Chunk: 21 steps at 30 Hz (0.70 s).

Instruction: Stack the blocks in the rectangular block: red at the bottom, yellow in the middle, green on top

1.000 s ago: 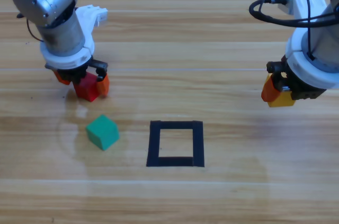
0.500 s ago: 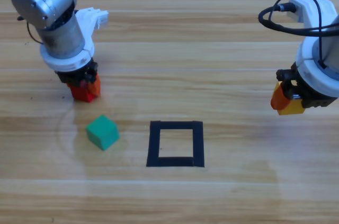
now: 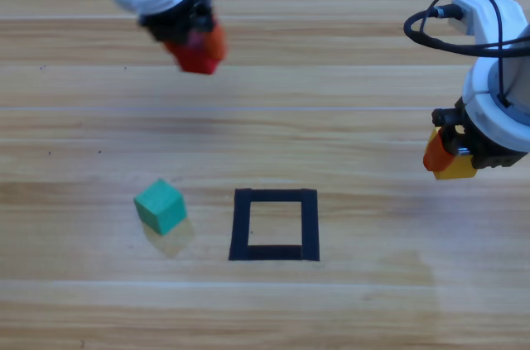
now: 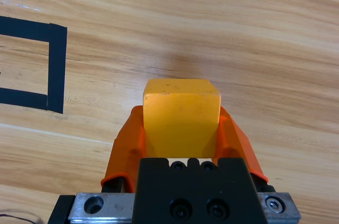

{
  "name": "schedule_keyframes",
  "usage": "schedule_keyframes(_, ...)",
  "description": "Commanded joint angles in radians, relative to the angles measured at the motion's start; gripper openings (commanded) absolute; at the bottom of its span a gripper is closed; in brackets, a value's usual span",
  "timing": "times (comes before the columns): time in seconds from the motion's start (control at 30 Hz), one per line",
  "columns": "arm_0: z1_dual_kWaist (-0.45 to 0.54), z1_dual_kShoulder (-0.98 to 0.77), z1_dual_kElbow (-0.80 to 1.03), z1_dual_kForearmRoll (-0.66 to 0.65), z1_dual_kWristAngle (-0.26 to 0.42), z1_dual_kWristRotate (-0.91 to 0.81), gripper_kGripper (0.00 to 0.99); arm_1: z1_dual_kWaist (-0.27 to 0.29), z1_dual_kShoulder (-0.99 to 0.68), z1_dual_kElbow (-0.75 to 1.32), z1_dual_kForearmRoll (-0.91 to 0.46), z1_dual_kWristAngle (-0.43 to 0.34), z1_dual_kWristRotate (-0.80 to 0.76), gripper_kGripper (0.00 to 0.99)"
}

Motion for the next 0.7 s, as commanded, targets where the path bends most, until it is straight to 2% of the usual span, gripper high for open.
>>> schedule_keyframes(0.03,-0.203,0.111,-0.023,0.029,0.006,-0.16,0.0,0.008,-0.058,0.029,-0.003,0.004,-0.009,0.018)
schedule_keyframes(0.27,-0.324,0.192,-0.037,0.047,0.044,-0.353,0.0,0.008,-0.057,0.031,-0.003,0.005,-0.01,0.018)
schedule_keyframes(0.43,-0.338,0.219,-0.053,0.085,0.046,-0.453,0.0,0.008,-0.052,0.029,-0.003,0.007,-0.01,0.018)
schedule_keyframes(0.7,-0.342,0.259,-0.093,0.168,0.098,-0.66,0.0,0.008,-0.046,0.028,-0.003,0.008,-0.01,0.017)
